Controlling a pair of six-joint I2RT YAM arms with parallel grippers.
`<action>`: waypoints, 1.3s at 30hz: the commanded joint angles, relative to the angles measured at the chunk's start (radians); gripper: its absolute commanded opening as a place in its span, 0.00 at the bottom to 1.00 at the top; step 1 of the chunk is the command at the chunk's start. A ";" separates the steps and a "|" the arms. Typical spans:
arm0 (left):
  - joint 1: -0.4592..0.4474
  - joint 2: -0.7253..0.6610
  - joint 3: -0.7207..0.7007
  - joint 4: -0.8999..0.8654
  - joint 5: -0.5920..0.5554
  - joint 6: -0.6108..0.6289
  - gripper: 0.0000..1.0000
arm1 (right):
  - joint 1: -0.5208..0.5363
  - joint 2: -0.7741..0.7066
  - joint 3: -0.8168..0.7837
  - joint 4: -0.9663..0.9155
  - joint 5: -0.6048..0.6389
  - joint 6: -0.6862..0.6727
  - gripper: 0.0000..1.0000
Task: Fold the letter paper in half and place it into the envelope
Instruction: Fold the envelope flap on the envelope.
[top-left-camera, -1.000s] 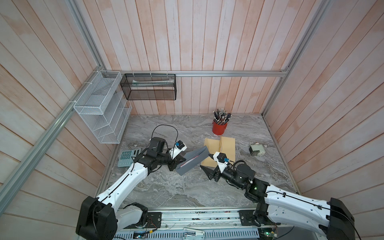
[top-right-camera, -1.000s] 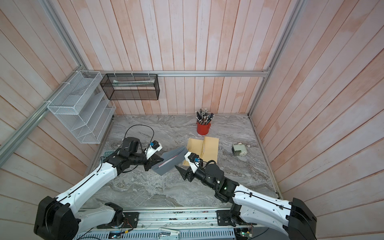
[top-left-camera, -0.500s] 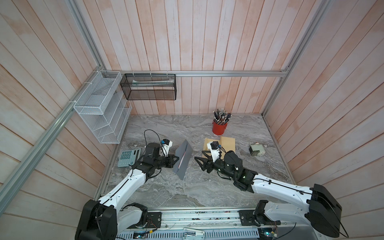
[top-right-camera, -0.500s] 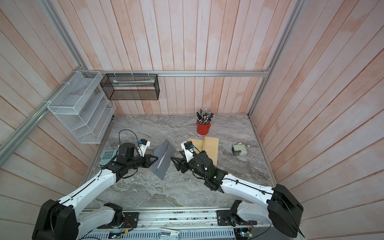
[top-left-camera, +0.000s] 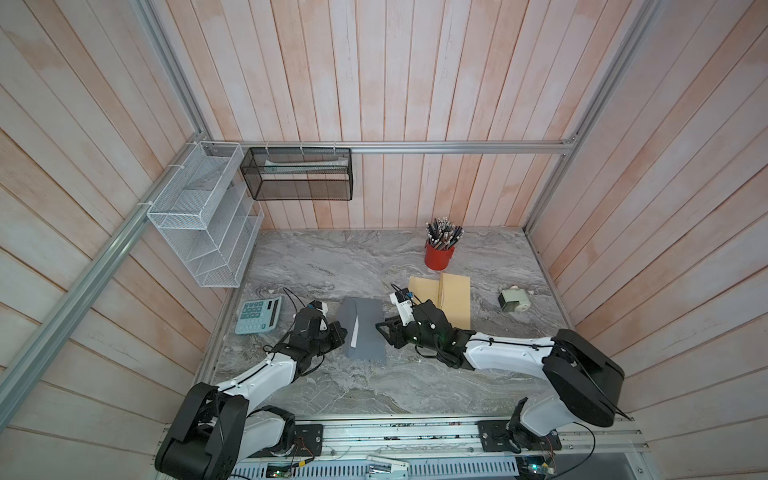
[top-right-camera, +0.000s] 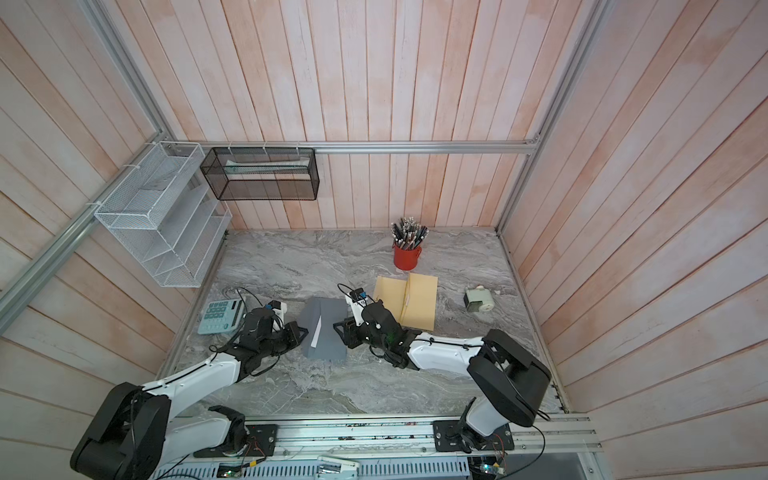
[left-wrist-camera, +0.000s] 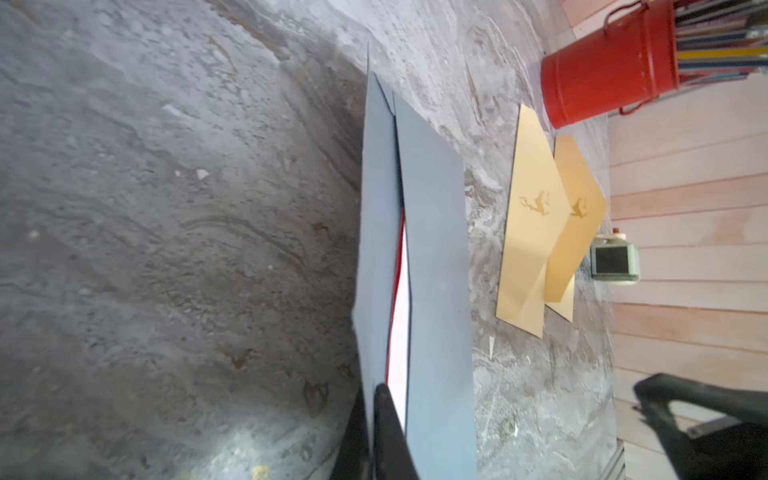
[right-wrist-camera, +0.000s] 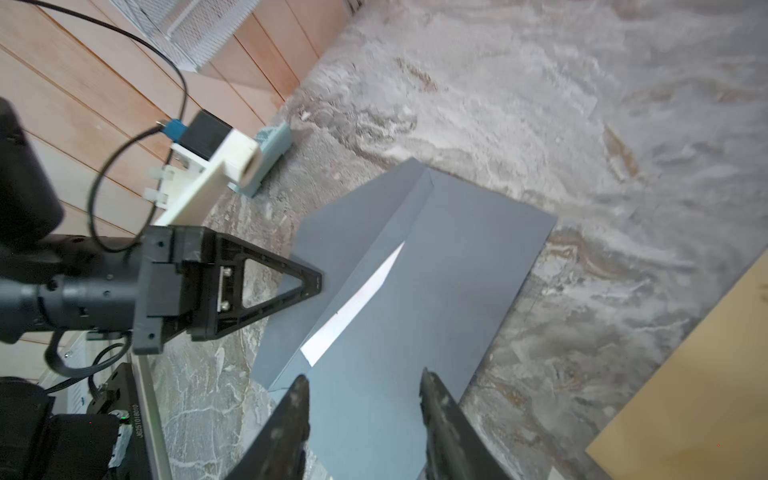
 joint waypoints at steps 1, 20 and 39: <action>-0.021 0.042 -0.023 0.147 -0.062 -0.074 0.00 | -0.003 0.067 0.054 0.015 -0.045 0.021 0.42; 0.025 -0.052 0.006 -0.053 -0.113 -0.082 0.47 | -0.037 0.297 0.125 -0.022 -0.085 0.093 0.14; 0.077 0.157 0.072 -0.039 -0.021 -0.050 0.28 | -0.037 0.329 0.128 -0.017 -0.081 0.114 0.03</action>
